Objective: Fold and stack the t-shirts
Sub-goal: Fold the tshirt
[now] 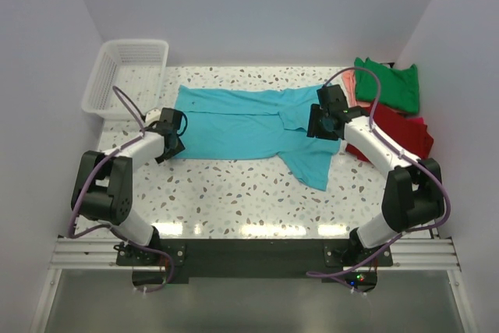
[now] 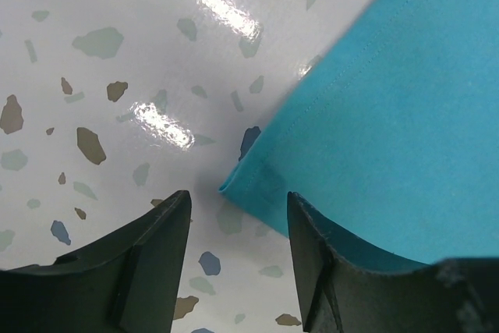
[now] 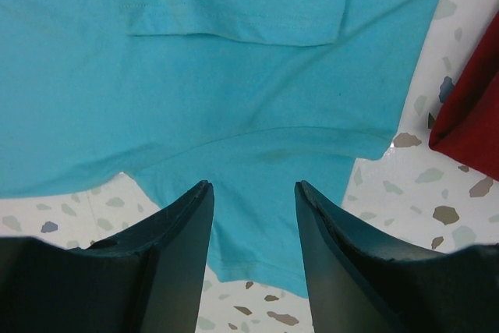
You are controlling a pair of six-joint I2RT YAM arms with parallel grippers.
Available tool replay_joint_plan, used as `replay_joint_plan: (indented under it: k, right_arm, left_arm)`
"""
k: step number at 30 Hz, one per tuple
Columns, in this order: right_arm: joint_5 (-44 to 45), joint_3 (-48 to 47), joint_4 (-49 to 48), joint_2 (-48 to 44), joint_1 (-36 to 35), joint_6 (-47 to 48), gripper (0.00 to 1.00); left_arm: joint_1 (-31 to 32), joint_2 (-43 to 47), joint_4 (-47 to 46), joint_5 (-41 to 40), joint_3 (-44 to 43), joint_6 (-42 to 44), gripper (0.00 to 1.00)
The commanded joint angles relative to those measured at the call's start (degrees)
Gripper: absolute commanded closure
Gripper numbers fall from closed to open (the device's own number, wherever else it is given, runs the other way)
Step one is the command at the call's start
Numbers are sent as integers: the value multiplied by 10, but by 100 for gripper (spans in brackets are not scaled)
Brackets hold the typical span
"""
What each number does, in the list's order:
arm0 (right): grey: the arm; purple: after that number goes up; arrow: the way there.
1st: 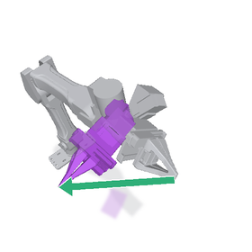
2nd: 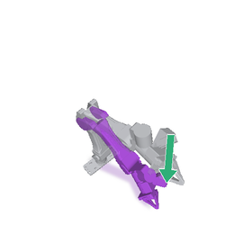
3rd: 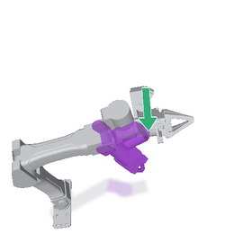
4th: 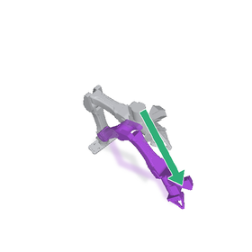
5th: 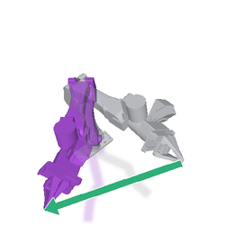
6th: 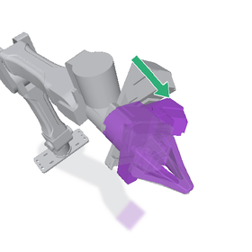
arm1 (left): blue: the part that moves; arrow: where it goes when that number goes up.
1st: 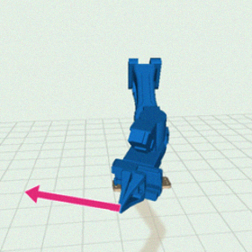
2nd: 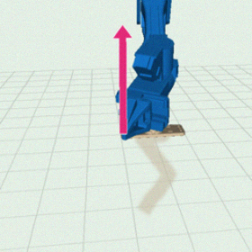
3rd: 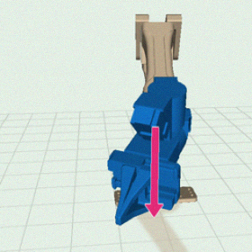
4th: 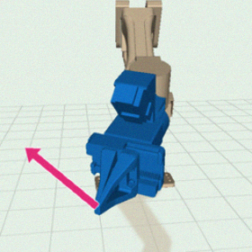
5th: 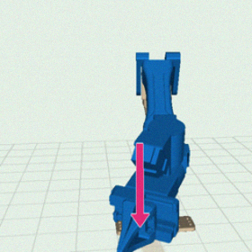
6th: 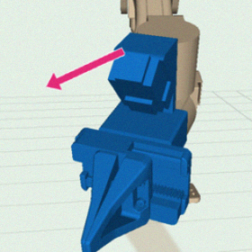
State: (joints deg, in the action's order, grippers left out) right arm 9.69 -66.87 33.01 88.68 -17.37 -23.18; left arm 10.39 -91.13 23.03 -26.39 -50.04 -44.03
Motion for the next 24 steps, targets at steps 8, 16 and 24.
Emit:
replay_joint_plan:
  k: [8, 16, 24]
  right_arm:
    - [16, 5, 3, -6, -3, -10, 50]
    - [30, 33, 23, -30, -3, -27, 51]
    - [40, 111, 61, -72, -4, -68, 51]
  left_arm:
    - [-7, -45, -29, 0, 5, -20, 49]
    - [-14, -66, -11, 12, -13, -22, 75]
    - [-15, -27, 40, -4, -31, -33, 100]
